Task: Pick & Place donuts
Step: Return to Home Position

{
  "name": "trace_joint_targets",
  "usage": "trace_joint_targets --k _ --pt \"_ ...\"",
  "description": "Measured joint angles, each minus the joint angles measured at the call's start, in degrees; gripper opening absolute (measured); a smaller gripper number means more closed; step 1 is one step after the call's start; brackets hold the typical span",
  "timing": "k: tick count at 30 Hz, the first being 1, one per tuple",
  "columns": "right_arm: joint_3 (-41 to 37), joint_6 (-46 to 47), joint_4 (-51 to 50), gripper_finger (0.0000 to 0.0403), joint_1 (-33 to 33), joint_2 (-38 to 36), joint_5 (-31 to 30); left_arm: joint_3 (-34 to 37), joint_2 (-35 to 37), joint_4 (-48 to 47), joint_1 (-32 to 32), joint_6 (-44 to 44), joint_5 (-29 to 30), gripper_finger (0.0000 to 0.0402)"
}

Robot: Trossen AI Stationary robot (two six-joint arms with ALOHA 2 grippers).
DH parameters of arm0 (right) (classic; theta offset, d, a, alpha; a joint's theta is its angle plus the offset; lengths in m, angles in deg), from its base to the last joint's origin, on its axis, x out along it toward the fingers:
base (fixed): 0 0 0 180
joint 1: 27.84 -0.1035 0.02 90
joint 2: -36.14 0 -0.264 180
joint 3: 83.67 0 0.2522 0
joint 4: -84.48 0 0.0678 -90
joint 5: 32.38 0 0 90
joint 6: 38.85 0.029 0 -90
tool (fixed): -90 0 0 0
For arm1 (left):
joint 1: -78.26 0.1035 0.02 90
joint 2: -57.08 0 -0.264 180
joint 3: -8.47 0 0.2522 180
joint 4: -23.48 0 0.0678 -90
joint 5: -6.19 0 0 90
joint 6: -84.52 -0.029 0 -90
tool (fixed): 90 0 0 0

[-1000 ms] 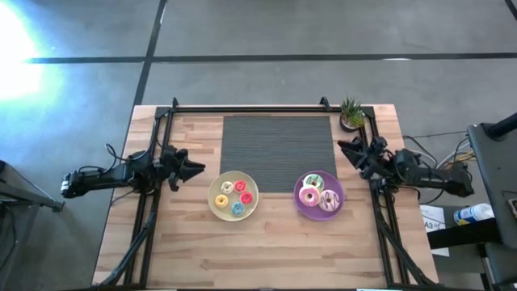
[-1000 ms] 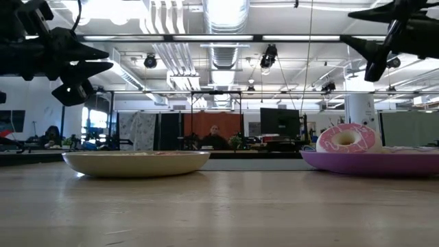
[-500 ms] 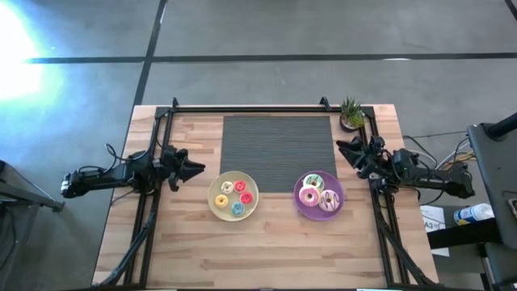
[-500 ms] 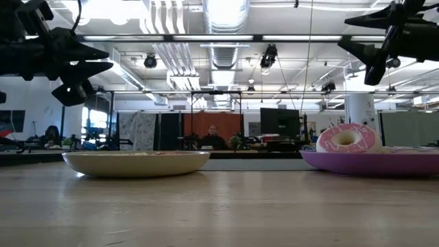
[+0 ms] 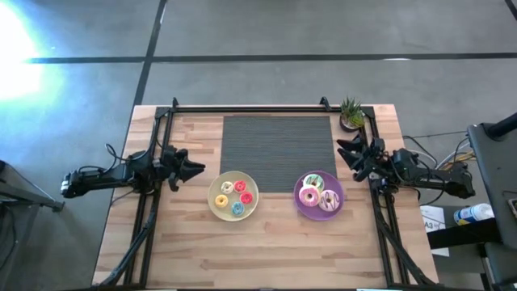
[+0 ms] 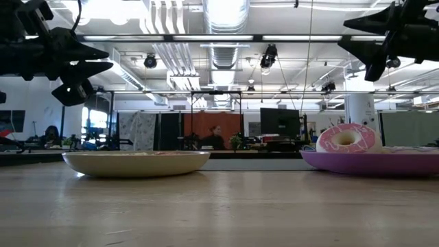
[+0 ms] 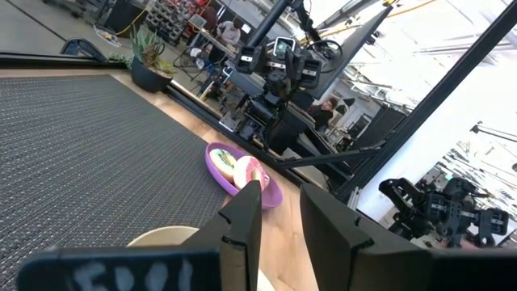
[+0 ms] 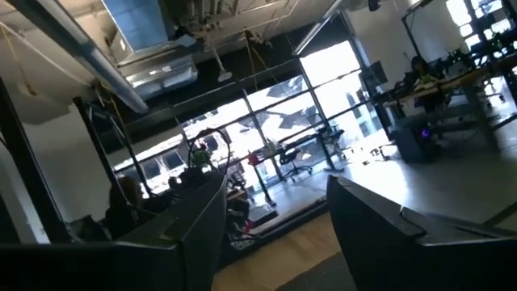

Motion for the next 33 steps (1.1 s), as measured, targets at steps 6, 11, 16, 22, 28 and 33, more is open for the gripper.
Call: trace_joint_targets --k 6,11,16,22,28,33 --pt "0.0 -6.6 -0.6 0.0206 0.1 0.0 0.0 0.0 0.0 0.0 0.0 0.0 0.0 0.0062" --pt "0.0 -10.3 -7.0 0.0206 0.1 0.0 4.5 0.0 0.0 0.0 0.0 0.0 0.0 0.0062" --pt "0.0 -10.4 -15.5 0.0206 0.0 0.0 13.1 0.0 0.0 0.0 0.0 0.0 0.0 0.0062" --pt "0.0 -14.7 -16.9 0.0206 0.0 0.0 18.7 0.0 0.0 0.0 0.0 0.0 0.0 0.0062" --pt "0.0 -16.1 -17.2 0.0206 0.0 0.0 18.6 0.0 0.0 0.0 0.0 0.0 0.0 0.0062" --pt "0.0 -16.1 -17.2 0.0206 0.0 0.0 18.6 0.0 0.0 0.0 0.0 0.0 0.0 0.0062"
